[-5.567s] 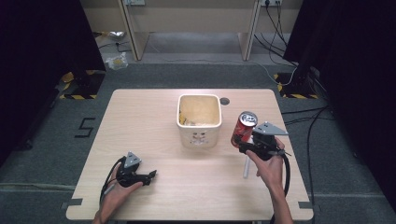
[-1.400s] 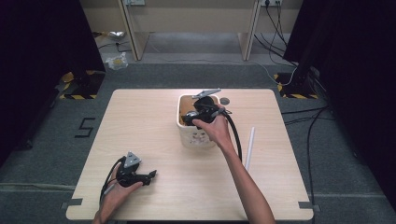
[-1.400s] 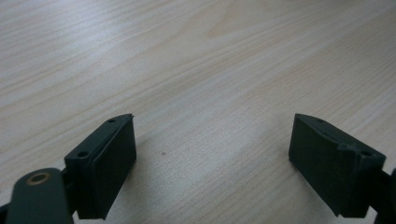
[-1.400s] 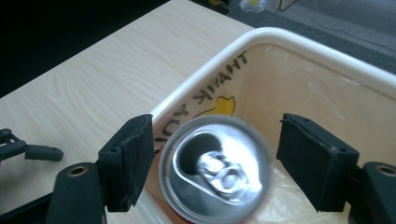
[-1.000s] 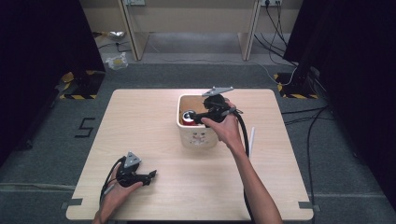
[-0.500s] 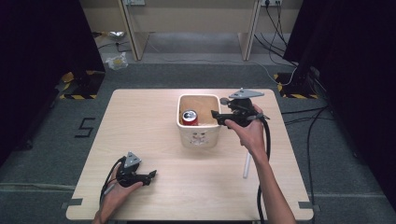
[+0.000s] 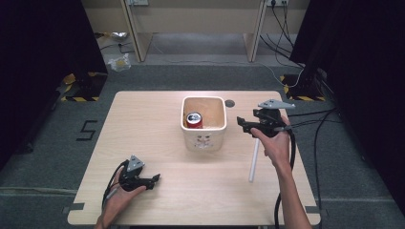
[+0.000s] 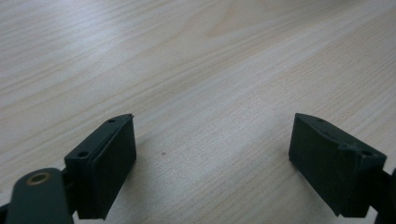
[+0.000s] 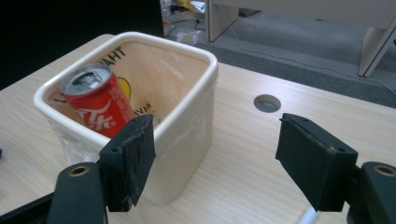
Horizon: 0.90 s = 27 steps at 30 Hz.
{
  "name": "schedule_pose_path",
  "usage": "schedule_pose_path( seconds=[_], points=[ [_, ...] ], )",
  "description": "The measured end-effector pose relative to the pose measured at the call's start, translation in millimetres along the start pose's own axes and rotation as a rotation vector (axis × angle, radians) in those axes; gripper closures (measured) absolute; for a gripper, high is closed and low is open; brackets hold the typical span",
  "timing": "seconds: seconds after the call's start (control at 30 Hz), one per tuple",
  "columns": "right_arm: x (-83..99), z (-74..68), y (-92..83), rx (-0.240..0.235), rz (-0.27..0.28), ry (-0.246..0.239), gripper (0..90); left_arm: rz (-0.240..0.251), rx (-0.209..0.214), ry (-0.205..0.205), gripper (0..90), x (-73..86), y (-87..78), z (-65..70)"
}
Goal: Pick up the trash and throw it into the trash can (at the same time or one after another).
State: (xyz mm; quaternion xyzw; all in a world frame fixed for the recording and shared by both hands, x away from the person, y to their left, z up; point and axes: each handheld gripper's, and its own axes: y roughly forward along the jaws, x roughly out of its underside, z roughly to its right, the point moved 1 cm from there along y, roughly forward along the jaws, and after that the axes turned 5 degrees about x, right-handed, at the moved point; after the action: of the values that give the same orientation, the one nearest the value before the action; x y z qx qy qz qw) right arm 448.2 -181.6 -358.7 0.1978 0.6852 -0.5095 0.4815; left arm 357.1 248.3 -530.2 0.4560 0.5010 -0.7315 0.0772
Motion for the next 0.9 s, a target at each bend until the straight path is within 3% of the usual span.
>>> schedule_pose_path(
  seconds=[0.23, 0.73, 0.9],
  points=[
    [17.8, 9.5, -0.8, 0.038, -0.019, 0.018, 28.5, -0.002, 0.001, 0.001, 14.1, 0.0, -0.2, -0.1],
    [64.1, 12.1, 6.2, 0.055, -0.078, 0.034, 29.2, -0.002, 0.0, 0.0, 14.1, 0.0, -0.1, 0.0],
    [74.9, 11.5, 6.0, 0.048, -0.065, 0.058, 29.2, -0.002, 0.0, 0.0, 14.1, 0.0, -0.1, 0.1]
  ],
)
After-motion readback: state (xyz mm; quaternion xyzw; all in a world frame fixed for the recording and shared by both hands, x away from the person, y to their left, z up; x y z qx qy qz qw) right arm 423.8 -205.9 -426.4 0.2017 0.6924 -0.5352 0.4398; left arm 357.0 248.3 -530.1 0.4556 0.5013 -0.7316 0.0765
